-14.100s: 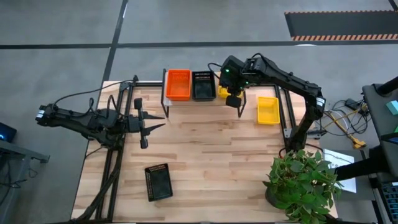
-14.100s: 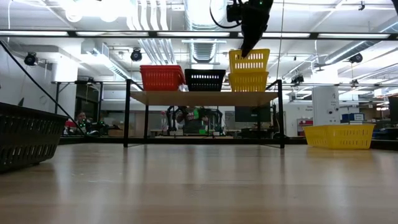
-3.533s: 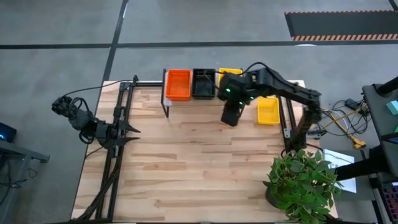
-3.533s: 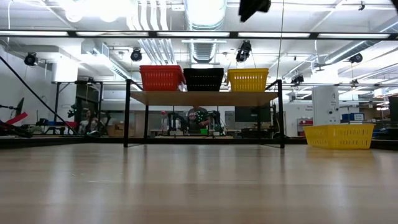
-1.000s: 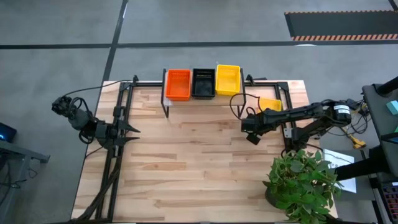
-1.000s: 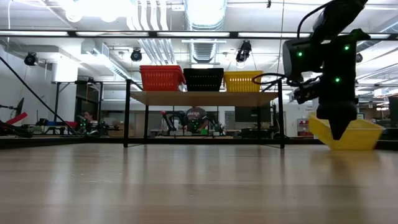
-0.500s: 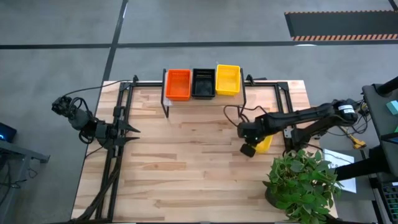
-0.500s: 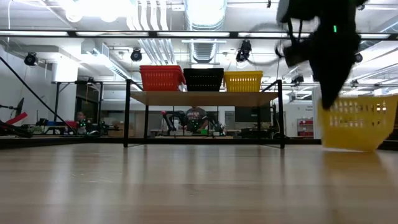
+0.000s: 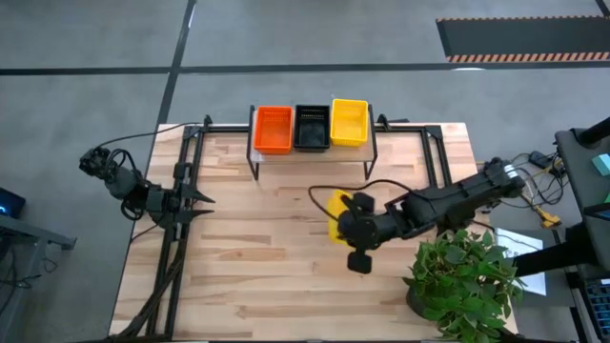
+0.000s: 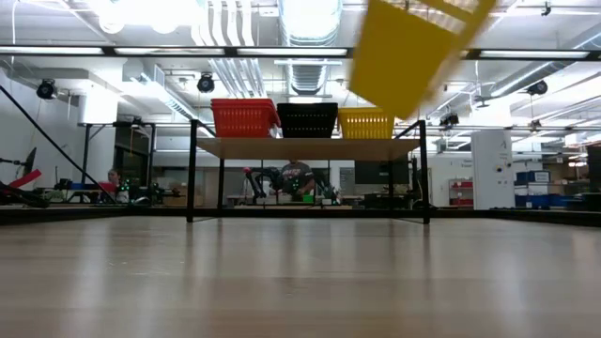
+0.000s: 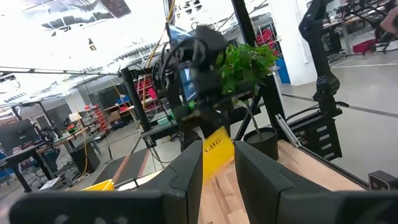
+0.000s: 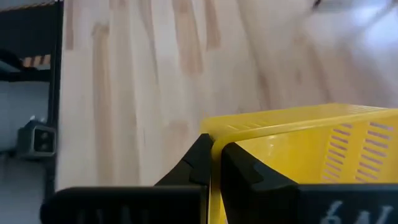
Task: Stack baskets on shelf by color
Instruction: Stack the yellow basket into the stacked yellow basket, then return to Home Position
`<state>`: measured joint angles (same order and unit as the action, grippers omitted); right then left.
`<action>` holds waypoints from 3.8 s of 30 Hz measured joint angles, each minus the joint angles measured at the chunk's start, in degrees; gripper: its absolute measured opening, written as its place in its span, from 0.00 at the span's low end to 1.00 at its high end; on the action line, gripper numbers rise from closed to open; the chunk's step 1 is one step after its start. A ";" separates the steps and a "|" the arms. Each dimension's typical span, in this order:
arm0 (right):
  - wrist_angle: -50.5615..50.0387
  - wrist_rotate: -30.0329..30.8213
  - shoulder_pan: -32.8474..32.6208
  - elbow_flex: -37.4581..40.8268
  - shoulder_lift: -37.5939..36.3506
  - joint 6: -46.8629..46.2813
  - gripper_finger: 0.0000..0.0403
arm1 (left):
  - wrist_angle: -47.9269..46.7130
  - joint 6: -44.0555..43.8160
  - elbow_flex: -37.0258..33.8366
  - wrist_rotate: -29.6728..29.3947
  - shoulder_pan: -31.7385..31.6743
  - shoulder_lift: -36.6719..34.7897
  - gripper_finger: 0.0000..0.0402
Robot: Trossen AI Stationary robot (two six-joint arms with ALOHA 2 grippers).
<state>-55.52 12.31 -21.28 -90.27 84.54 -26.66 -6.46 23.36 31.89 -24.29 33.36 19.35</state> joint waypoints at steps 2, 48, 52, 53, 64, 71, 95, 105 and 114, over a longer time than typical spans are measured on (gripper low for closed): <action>-1.70 1.91 -0.04 -6.13 3.01 4.50 0.03 | 0.00 -0.01 0.01 0.01 0.02 0.00 0.19; -24.84 0.13 41.95 -33.06 20.91 40.91 0.02 | -0.11 0.02 -0.03 0.02 0.01 -0.04 0.19; -25.23 -2.32 41.95 -31.67 20.91 43.18 0.02 | -0.11 0.02 -0.03 0.02 0.02 -0.04 0.19; -25.33 -2.35 41.95 -31.43 20.91 43.68 0.02 | -0.11 0.02 -0.03 0.02 0.01 -0.04 0.19; -26.13 -2.36 41.93 -30.53 20.93 45.32 0.02 | -0.11 0.03 -0.03 0.02 0.02 -0.04 0.19; -26.17 -2.29 41.91 -30.53 20.95 44.55 0.07 | -0.11 0.04 -0.03 0.02 0.02 -0.04 0.19; -11.00 4.97 20.23 -19.42 4.77 33.98 0.15 | -1.63 3.00 -3.91 0.02 0.02 -3.11 0.19; 17.13 20.16 0.69 11.79 -12.42 36.00 0.03 | -9.01 -0.53 -5.97 0.02 0.00 -13.91 0.19; 31.90 22.11 1.06 32.73 -33.00 38.41 0.02 | -4.81 -0.53 -8.70 -0.42 0.00 -17.60 0.19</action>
<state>-23.62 34.43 -20.23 -57.54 51.54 11.75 -11.27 22.83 23.19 -24.71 33.36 1.75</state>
